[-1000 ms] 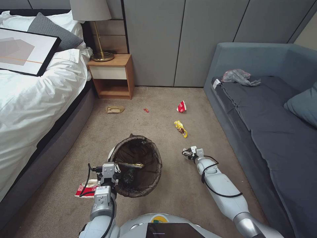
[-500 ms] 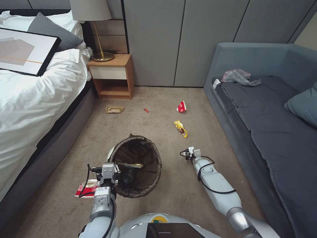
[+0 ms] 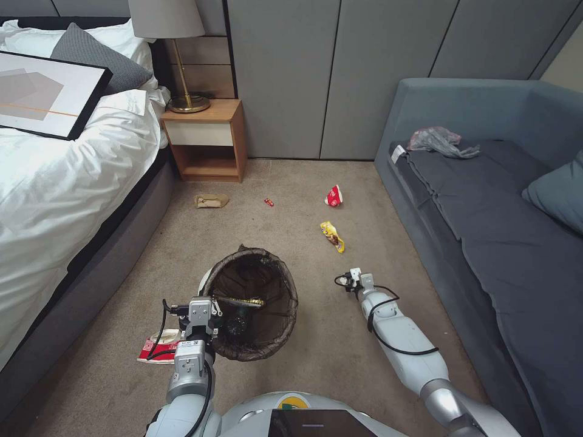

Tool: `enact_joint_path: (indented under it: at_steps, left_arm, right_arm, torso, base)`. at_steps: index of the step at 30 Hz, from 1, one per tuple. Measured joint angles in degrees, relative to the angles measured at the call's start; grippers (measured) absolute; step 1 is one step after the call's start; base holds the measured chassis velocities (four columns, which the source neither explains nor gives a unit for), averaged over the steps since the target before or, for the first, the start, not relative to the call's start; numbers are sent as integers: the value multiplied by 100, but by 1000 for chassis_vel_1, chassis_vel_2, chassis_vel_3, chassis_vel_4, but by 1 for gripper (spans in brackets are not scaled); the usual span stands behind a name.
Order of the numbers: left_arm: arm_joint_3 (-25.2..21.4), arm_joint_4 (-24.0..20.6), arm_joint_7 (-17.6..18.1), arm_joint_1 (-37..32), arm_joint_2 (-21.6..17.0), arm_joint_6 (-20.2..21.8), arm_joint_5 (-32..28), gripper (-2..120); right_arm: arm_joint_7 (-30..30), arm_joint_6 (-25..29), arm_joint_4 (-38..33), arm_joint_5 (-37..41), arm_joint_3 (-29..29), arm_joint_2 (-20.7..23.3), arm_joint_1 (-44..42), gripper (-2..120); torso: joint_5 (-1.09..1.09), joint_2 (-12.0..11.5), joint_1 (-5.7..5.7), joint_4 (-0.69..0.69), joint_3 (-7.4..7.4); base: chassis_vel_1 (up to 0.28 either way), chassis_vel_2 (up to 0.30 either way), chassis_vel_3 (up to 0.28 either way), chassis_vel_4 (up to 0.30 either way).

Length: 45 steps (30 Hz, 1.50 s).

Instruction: Pick up the trash bin, then pick up the garbage from the floor and place it into the trash bin.

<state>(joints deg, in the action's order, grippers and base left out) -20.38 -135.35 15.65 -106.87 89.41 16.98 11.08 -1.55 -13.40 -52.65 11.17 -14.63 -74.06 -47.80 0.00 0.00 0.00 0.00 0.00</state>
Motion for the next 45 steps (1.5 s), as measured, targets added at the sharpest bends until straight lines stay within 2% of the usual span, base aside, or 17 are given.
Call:
enact_joint_path:
  at_steps: [6, 8, 10, 12, 14, 19, 22, 23, 26, 27, 29, 31, 33, 34, 36, 38, 45]
  left_arm:
    - [3, 0, -3, 9, -4, 10, -5, 0]
    - [2, 0, -3, 9, -12, 11, -14, 0]
    - [-6, 23, -2, 16, -28, 15, -74, 0]
    - [-5, 39, -2, 21, -34, 20, -94, 0]
    - [8, 74, -2, 33, -61, 47, -164, 0]
    - [24, 89, -2, 33, -88, 63, -208, 0]
    - [60, 116, -1, 19, -149, 99, -288, 0]
    - [60, 116, -1, 19, -149, 99, -288, 0]
    - [76, 141, -3, 7, -214, 126, -352, 0]
    - [76, 141, -3, 7, -214, 126, -352, 0]
    - [122, 155, -7, 5, -233, 150, -407, 0]
    - [142, 165, -8, 5, -231, 151, -410, 0]
    - [190, 183, -10, 14, -201, 151, -407, 0]
    - [190, 183, -10, 14, -201, 151, -407, 0]
    - [202, 187, -13, 30, -181, 150, -400, 0]
    - [221, 190, -17, 43, -155, 146, -387, 0]
    - [241, 191, -21, 68, -129, 145, -379, 0]
  right_arm:
    - [72, 159, -113, -64, -34, 0, -84, 0]
    - [140, 292, -427, -5, -78, 23, -235, 0]
    - [189, 612, -1336, 250, -168, 106, -603, 0]
    - [175, 796, -1615, 332, -194, 130, -694, 0]
    - [-75, 1597, -2338, 536, -285, 190, -901, 0]
    - [-344, 1937, -2667, 684, -332, 224, -992, 0]
    - [-913, 2376, -3369, 1081, -401, 323, -1184, 0]
    - [-913, 2376, -3369, 1081, -401, 323, -1184, 0]
    - [-1534, 2607, -4585, 1639, -415, 560, -1441, 0]
    - [-1534, 2607, -4585, 1639, -415, 560, -1441, 0]
    - [-2007, 2593, -5842, 2040, -253, 878, -1707, 0]
    - [-2056, 2540, -6162, 2126, -146, 982, -1771, 0]
    - [-2078, 2334, -7012, 2359, 467, 1384, -2046, 0]
    - [-2078, 2334, -7012, 2359, 467, 1384, -2046, 0]
    - [-2083, 2303, -7211, 2290, 942, 1625, -2302, 0]
    - [-2136, 2392, -7059, 1981, 1348, 1758, -2566, 0]
    - [-2182, 2560, -6657, 1691, 1607, 1716, -2774, 0]
  torso:
    - [0, 0, 0, 0, 0]
    - [0, 0, 0, 1, 0]
    - [1, 0, 0, -1, 0]
    - [1, 0, 0, -2, 0]
    - [-2, 0, 0, 2, -1]
    - [-1, 0, 0, 2, 0]
    - [1, 0, 0, 3, 0]
    - [1, 0, 0, 3, 0]
    - [-2, 0, 0, -1, 0]
    - [-2, 0, 0, -1, 0]
    - [-1, 0, 0, -1, -1]
    - [0, 0, 0, 0, -1]
    - [0, 1, 0, 1, -1]
    - [0, 1, 0, 1, -1]
    - [-1, 1, 0, -1, -1]
    - [0, 0, 0, 0, 0]
    - [1, 1, 0, 0, 0]
  base:
    - [0, 0, 0, 0]
    - [0, 0, 0, 0]
    - [0, 0, 0, 0]
    - [0, 0, 0, 0]
    - [0, 0, 0, 0]
    - [0, 0, 0, 0]
    - [0, 0, 0, 0]
    - [0, 0, 0, 0]
    - [0, 0, 0, 0]
    - [0, 0, 0, 0]
    - [0, 0, 0, 0]
    - [0, 0, 0, 0]
    - [0, 0, 0, 0]
    - [0, 0, 0, 0]
    - [0, 0, 0, 0]
    - [0, 0, 0, 0]
    - [0, 0, 0, 0]
